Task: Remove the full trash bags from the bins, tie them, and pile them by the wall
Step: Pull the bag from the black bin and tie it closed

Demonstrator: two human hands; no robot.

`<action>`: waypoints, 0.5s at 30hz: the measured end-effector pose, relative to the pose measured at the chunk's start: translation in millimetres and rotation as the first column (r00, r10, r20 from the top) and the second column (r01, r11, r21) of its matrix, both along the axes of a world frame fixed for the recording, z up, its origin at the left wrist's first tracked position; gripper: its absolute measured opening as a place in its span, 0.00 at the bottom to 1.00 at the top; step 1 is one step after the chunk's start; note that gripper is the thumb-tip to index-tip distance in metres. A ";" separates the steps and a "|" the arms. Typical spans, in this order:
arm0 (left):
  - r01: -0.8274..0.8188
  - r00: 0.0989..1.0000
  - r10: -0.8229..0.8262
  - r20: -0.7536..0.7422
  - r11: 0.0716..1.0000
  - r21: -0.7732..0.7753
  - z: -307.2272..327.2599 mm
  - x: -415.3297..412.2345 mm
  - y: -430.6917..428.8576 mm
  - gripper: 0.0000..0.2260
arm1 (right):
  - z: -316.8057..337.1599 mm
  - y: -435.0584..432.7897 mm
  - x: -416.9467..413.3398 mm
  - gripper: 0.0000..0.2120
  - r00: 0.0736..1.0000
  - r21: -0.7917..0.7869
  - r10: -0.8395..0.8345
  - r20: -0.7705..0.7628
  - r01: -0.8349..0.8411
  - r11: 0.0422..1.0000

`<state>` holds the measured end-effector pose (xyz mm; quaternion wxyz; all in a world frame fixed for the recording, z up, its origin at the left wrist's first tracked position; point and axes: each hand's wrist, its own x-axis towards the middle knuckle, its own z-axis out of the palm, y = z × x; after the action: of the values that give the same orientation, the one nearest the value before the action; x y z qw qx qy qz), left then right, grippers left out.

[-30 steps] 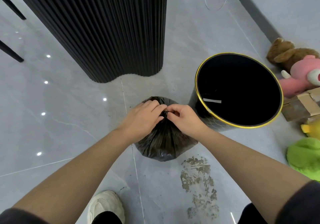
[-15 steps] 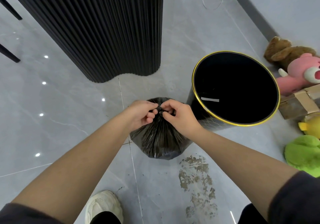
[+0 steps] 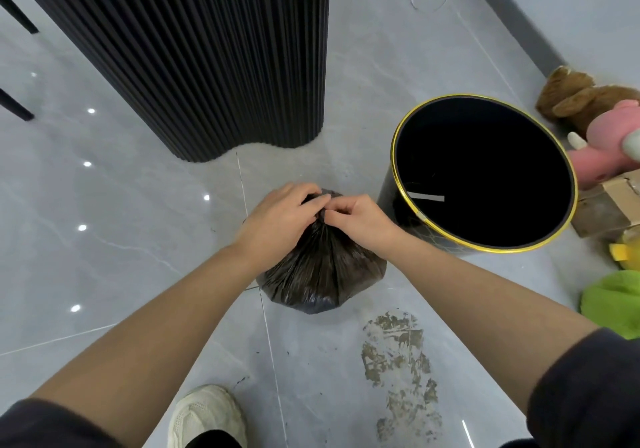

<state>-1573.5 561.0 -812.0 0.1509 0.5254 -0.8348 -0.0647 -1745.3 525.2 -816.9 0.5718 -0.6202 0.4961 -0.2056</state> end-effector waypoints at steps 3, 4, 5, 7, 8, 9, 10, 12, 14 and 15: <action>0.094 0.990 -0.093 0.102 0.996 -0.004 -1.1 4.8 -12.1 0.11 | -0.8 -2.0 -2.2 0.07 1.000 0.017 0.001 0.002 -0.001 1.000; 0.098 0.988 -0.101 0.116 0.995 0.035 1.7 6.3 -14.9 0.10 | -0.3 -2.6 -2.6 0.07 1.000 -0.003 0.012 -0.006 -0.012 1.000; 0.078 0.991 -0.088 0.096 0.991 0.104 4.9 6.9 -16.7 0.09 | 0.5 -2.8 -2.3 0.06 1.000 -0.037 0.017 -0.013 -0.018 0.999; -0.018 0.999 0.026 -0.025 0.954 0.301 12.8 4.4 -17.4 0.09 | 2.3 -1.3 -0.4 0.07 0.999 -0.139 -0.003 -0.037 -0.003 0.990; -0.080 0.986 0.134 -0.099 0.903 0.423 18.0 1.4 -18.1 0.10 | 3.1 0.6 0.9 0.08 0.998 -0.203 -0.021 -0.059 0.009 0.979; -0.131 0.952 0.258 -0.163 0.827 0.548 21.0 -1.3 -19.8 0.12 | 3.3 2.6 1.9 0.08 0.996 -0.264 -0.040 -0.082 0.017 0.964; -0.156 0.901 0.381 -0.209 0.734 0.661 24.5 -4.5 -21.5 0.13 | 3.9 4.4 2.7 0.09 0.994 -0.318 -0.053 -0.099 0.019 0.948; -0.126 0.766 0.594 -0.247 0.515 0.848 29.5 -7.8 -26.7 0.16 | 4.6 5.8 3.9 0.10 0.992 -0.397 -0.060 -0.110 0.011 0.918; -0.036 0.653 0.729 -0.206 0.301 0.953 32.9 -6.1 -31.4 0.16 | 5.2 5.6 6.8 0.09 0.991 -0.453 -0.064 -0.114 0.005 0.891; 0.004 0.619 0.761 -0.194 0.243 0.970 33.7 -4.3 -32.4 0.15 | 5.4 5.0 9.1 0.08 0.991 -0.470 -0.070 -0.118 0.007 0.883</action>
<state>-1577.7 528.5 -778.3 0.1212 0.6566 -0.3636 -0.6496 -1736.2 530.1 -811.5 0.3671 -0.7421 0.4806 -0.2892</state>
